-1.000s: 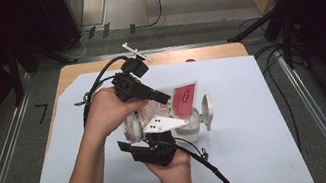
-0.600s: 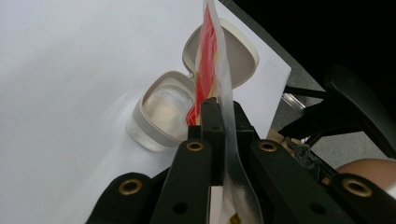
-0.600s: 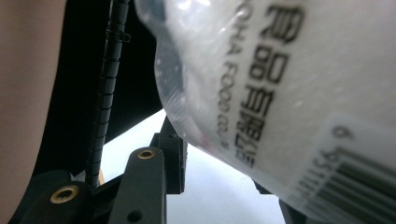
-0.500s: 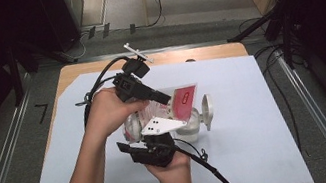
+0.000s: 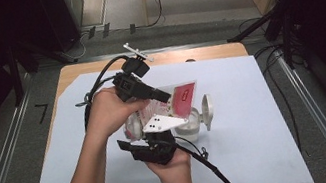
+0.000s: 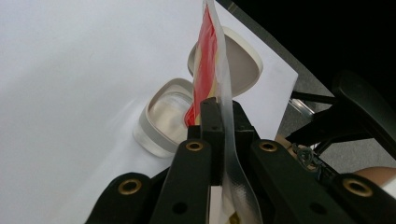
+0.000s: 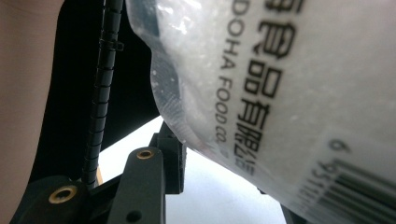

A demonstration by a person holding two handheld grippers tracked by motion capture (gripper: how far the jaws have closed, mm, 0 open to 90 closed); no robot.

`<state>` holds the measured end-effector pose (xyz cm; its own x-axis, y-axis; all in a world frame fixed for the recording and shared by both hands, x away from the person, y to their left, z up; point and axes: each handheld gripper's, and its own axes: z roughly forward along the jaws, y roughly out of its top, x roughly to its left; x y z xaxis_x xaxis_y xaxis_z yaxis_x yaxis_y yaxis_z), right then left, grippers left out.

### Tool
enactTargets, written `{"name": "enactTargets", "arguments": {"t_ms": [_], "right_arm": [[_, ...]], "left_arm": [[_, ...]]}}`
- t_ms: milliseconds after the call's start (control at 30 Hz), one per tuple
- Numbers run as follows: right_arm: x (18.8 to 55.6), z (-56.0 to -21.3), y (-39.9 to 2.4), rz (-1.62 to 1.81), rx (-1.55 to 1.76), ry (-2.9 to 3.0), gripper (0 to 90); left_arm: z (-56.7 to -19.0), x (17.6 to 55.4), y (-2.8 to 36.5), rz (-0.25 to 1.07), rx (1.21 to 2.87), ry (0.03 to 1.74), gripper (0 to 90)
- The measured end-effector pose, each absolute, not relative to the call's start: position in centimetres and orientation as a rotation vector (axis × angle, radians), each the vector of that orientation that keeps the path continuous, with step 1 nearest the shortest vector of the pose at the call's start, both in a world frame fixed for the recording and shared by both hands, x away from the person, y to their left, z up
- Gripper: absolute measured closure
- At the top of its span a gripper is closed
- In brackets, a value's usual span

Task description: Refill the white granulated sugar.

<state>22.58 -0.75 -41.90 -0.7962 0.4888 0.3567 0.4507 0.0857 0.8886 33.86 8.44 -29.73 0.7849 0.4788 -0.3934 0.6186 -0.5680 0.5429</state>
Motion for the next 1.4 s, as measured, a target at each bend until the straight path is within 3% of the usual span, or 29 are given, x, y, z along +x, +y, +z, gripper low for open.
{"name": "enactTargets", "arguments": {"t_ms": [1400], "right_arm": [[22.58,-41.77,-0.71,1.828,0.947,2.331,61.0]], "left_arm": [[-29.83,33.93,8.65,-0.260,2.277,0.816,89.6]]}}
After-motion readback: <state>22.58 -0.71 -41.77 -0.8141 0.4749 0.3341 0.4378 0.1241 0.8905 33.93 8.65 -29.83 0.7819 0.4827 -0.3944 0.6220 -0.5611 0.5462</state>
